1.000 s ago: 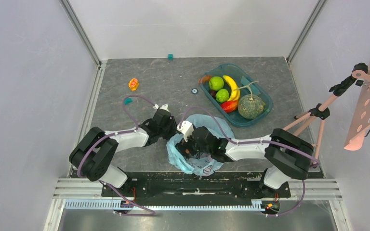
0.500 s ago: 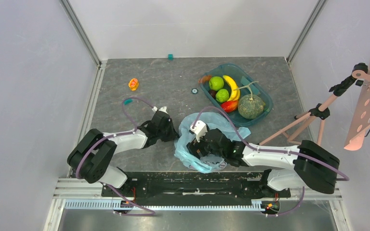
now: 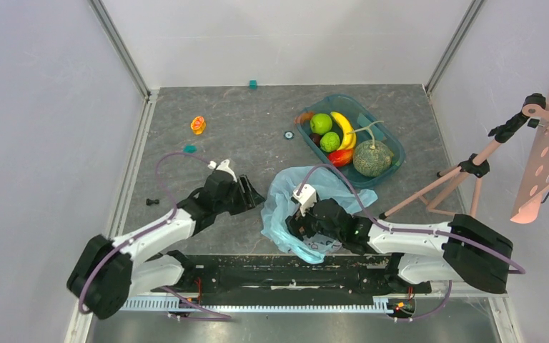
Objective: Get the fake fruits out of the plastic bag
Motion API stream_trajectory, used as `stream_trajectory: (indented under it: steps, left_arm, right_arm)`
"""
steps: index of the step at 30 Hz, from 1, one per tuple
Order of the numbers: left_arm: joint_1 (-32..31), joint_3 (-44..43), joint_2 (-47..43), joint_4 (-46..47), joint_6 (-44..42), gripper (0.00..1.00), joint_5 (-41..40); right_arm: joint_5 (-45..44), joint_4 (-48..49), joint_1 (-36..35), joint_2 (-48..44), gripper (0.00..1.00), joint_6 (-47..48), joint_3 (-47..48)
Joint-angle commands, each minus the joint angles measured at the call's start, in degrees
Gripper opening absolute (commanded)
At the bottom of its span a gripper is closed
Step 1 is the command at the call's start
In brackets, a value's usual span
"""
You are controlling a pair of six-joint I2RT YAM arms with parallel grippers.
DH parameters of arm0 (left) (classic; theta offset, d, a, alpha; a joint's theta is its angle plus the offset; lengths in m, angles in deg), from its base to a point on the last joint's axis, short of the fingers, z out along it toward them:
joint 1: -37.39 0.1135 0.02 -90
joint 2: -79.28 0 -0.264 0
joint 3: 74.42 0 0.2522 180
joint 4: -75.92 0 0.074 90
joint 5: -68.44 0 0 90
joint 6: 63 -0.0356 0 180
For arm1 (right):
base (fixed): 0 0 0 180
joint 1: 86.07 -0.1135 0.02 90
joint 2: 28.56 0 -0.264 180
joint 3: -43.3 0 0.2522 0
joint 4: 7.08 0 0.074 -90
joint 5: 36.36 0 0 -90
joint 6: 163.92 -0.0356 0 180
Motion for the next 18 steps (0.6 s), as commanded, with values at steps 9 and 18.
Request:
stream_trajectory:
  steps: [9,18]
  left_arm:
    - [-0.5,5.6,-7.8,2.3,7.2,0.62,6.5]
    - [-1.9,7.3,-3.9,8.8,10.6,0.61,7.8]
  right_arm:
    - [0.1,8.5,0.1,-2.7,0.64,-2.4,-2.4]
    - [1.4,9.7,0.1,-2.4,0.63,-2.7,-2.6]
